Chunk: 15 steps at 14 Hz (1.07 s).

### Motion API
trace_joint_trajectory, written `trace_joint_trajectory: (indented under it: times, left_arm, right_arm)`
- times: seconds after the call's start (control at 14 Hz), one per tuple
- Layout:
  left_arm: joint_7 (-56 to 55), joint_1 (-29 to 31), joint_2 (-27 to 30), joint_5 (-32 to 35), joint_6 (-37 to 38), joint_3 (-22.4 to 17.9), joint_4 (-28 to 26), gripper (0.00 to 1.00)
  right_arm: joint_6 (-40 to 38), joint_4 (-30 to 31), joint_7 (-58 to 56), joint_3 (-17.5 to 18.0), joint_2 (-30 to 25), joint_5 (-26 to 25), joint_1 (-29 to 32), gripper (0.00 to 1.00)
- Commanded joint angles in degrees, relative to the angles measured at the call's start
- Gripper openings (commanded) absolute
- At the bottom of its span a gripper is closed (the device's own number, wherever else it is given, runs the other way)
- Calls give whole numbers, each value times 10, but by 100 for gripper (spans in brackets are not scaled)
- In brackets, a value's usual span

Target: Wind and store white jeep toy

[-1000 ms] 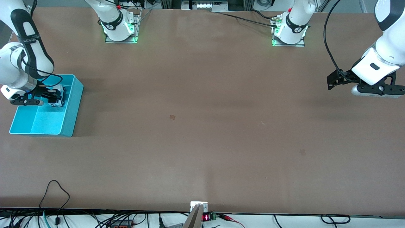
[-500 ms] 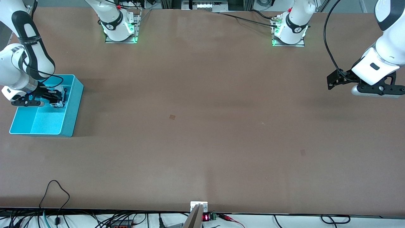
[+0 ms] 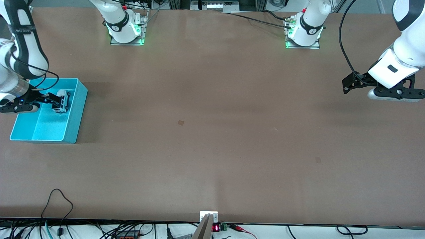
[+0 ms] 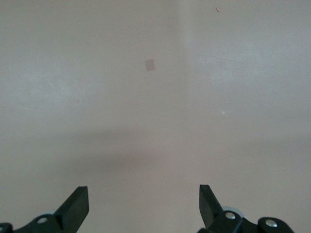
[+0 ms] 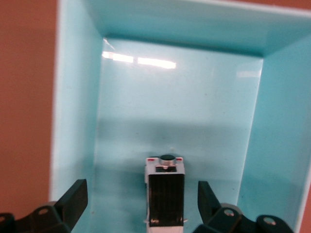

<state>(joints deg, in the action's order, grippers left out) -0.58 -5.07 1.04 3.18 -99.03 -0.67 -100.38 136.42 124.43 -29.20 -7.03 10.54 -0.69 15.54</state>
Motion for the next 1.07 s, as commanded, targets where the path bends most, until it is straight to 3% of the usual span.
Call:
trace_joint_trajectory:
  times: [0.0,0.36,0.79,1.0]
  left_arm:
    - [10,0,-8,-1,14,1,19,100]
    - [9,-1,-8,-1,14,1,19,100]
    - [10,0,-8,-1,15,1,20,100]
    - [10,0,-8,-1,15,1,19,100]
  right_arm:
    - [-81,-34,-6,41,-40,-8,4,100]
    - [-156,-76,40,95,-86,-6,-8,100]
    - [-179,-81,89,97,-129,-5,-63,100]
    - [-216,-114,91,96,-135,2,-74,100]
